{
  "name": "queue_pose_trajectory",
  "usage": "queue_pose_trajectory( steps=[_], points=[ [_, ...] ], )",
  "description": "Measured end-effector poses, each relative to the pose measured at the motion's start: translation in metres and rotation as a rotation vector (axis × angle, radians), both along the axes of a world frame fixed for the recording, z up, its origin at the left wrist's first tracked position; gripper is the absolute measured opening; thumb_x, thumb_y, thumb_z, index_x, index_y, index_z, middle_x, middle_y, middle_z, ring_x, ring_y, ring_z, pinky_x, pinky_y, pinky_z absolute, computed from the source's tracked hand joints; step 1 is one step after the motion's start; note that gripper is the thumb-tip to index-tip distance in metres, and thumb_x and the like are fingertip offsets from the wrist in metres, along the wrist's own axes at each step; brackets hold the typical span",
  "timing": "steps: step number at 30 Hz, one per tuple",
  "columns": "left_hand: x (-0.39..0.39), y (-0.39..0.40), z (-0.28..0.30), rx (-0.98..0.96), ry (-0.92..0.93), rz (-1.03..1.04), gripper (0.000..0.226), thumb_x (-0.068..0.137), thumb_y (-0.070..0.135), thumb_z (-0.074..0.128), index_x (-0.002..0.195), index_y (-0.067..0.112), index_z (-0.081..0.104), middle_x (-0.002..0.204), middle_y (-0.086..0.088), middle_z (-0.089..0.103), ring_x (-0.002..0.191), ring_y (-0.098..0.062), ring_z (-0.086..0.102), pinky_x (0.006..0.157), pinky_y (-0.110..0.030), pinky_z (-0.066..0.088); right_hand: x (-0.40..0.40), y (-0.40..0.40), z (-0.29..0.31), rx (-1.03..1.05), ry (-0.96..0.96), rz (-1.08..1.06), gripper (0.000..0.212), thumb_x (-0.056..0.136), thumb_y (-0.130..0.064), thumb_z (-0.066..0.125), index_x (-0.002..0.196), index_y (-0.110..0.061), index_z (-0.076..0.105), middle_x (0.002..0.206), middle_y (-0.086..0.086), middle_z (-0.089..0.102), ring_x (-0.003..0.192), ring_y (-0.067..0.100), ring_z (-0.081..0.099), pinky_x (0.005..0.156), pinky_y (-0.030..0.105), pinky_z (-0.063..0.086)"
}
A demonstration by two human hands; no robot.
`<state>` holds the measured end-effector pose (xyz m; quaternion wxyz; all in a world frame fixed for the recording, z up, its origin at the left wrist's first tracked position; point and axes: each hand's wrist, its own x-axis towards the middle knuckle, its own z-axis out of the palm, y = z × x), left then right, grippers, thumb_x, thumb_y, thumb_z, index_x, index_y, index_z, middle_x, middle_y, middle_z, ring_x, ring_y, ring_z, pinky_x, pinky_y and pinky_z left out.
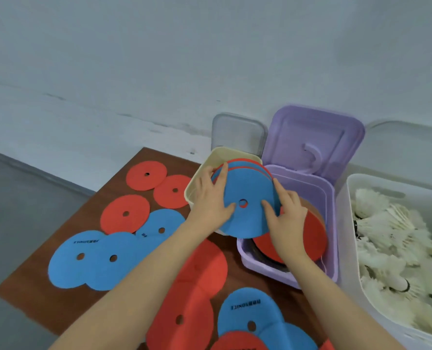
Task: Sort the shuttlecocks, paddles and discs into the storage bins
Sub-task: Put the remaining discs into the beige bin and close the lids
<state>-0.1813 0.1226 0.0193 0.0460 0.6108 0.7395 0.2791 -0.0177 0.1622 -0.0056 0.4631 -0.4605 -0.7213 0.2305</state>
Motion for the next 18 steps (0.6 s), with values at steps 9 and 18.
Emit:
queue_pose_trajectory(
  steps=[9,18],
  points=[
    [-0.067,0.078,-0.022,-0.103,0.034,0.011,0.090,0.079,0.028,0.066,0.149,0.015,0.012,0.140,-0.016,0.018,0.115,-0.035,0.027,0.106,-0.036,0.022,-0.074,0.071,-0.014,-0.066,-0.102,-0.107,0.050,0.078,-0.016,0.055,0.128,-0.019,0.055,0.095,0.004,0.060,0.083,0.023,0.057,0.078,0.042,0.039],
    [-0.116,0.120,-0.063,-0.338,0.286,-0.294,0.083,0.083,0.040,0.060,0.148,0.017,0.015,0.146,-0.008,0.017,0.121,-0.031,0.027,0.099,-0.039,0.026,-0.105,0.071,-0.056,-0.279,-0.498,-0.302,0.042,0.082,-0.016,0.061,0.123,-0.018,0.057,0.115,0.008,0.053,0.107,0.032,0.045,0.085,0.038,0.026]
  ],
)
